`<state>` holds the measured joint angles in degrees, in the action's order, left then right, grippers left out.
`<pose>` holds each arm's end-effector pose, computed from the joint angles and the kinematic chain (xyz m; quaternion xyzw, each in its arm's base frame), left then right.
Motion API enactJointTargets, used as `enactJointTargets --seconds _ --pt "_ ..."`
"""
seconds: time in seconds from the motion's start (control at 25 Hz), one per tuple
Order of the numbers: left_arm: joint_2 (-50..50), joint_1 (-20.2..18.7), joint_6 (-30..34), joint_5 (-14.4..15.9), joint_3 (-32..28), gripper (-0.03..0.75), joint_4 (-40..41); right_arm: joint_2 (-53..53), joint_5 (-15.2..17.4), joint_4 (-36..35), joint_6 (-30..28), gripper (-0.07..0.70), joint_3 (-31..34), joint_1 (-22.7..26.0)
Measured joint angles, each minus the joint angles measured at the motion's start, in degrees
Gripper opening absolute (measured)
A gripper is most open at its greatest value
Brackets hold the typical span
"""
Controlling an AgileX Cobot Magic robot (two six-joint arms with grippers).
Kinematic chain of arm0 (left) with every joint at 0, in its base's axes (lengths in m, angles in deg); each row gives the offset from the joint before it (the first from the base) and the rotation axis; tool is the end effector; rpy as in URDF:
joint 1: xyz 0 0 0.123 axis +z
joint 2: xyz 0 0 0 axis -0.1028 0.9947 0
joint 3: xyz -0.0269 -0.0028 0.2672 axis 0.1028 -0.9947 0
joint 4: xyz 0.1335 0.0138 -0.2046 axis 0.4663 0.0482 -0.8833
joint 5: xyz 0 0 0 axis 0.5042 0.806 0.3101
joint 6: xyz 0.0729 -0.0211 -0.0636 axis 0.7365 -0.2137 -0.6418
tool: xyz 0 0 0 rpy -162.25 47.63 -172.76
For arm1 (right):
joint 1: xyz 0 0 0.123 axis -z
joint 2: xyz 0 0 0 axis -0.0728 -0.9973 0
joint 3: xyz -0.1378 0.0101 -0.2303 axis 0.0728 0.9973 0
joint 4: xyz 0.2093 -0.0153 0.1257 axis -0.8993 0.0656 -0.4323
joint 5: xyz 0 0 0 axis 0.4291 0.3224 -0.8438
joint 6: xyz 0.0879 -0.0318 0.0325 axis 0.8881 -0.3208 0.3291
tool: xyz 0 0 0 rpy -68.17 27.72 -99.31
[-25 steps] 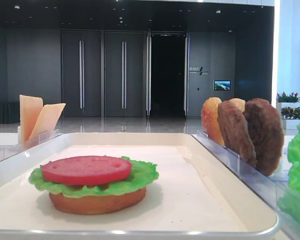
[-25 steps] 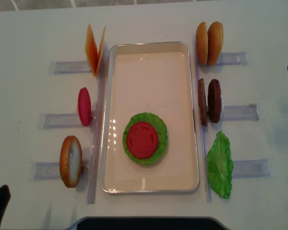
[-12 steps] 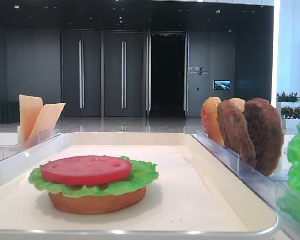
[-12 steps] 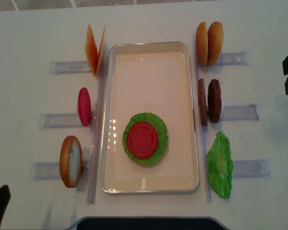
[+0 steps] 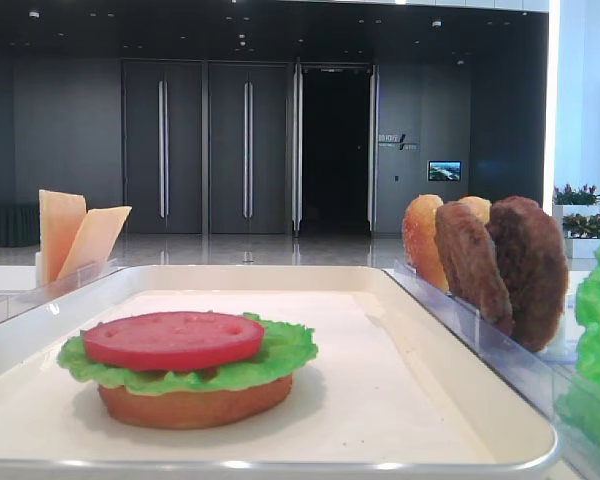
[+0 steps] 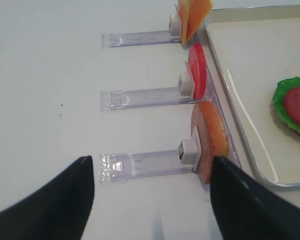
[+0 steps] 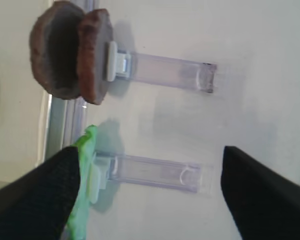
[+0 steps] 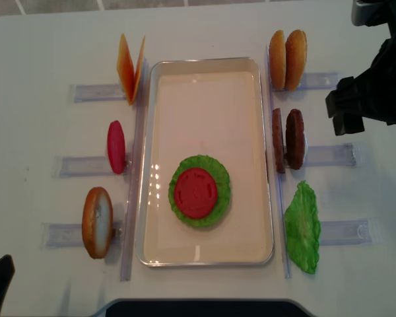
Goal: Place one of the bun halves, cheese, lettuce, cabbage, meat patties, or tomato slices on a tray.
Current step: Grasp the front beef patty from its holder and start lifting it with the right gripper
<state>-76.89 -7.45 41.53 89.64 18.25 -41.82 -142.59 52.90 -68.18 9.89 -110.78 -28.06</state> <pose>0.0105 -0.0009 0.2586 0.0282 0.8686 -0.0009 0.4946 0.2203 0.0956 0.2905 -0.0988 0.9864 0.0318 0.1276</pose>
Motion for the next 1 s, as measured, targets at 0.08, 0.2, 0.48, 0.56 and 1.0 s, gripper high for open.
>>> enactJointTargets --seconds 0.08,0.2,0.48,0.56,1.0 --pt "0.00 0.00 0.00 0.00 0.00 0.546 0.00 0.00 -0.24 0.50 1.70 0.577 -0.96 -2.81" --pt "0.00 0.00 0.00 0.00 0.00 0.546 0.00 -0.24 -0.50 0.65 3.86 0.577 -2.49 -5.65" --pt "0.00 0.00 0.00 0.00 0.00 0.546 0.00 -5.35 -0.65 0.78 5.95 0.577 -5.64 -11.19" --pt "0.00 0.00 0.00 0.00 0.00 0.546 0.00 -7.37 -0.78 0.78 6.12 0.577 -6.63 -12.25" --pt "0.00 0.00 0.00 0.00 0.00 0.546 0.00 -17.21 -0.32 0.60 8.70 0.577 -14.71 -14.35"
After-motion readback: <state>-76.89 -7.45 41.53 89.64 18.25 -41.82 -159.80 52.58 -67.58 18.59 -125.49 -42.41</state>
